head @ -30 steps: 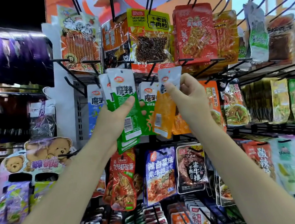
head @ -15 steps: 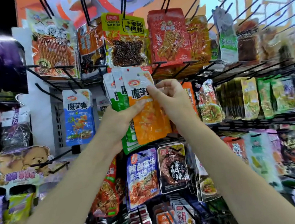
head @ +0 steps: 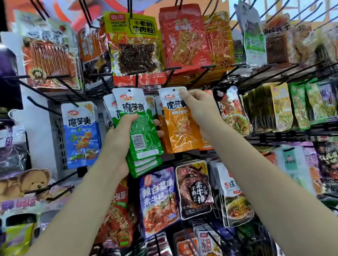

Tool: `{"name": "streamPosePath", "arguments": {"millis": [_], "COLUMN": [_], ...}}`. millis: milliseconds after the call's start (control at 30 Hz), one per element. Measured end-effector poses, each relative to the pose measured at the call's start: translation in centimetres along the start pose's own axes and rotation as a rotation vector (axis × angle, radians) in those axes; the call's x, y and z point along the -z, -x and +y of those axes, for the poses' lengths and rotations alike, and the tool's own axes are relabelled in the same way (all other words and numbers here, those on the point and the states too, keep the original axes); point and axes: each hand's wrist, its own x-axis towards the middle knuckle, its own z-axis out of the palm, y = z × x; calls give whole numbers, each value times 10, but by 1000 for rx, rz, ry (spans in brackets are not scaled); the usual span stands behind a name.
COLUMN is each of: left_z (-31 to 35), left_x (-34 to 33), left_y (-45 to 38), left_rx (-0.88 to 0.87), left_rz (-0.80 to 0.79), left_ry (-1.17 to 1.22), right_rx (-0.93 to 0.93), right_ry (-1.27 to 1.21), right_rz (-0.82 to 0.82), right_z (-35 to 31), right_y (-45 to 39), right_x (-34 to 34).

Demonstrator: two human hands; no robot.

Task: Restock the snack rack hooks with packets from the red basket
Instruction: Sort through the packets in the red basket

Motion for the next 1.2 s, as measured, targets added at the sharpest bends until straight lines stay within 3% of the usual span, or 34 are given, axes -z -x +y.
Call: {"name": "streamPosePath", "arguments": {"millis": [433,700,867,1033,1200], "left_z": [-4,-5,-1,1,8], "left_x": [9,7,10,6,19], "left_y": [8,8,11,17,18], "left_rx": [-125,-132,-145,-144,-122], "left_rz": [-53,80,114,2,82], "left_ry": [-15,-62,-91,-73,-100], "right_rx": [109,90,298,269,223], "right_ry": [-20,80,153,124,-79], "right_rz": [40,62,228,-241,-202], "right_z": [10,13,8,2,-1], "right_y": [-11,-24,-6,22,20], "right_x": [-6,-11,-10,-28,-28]}}
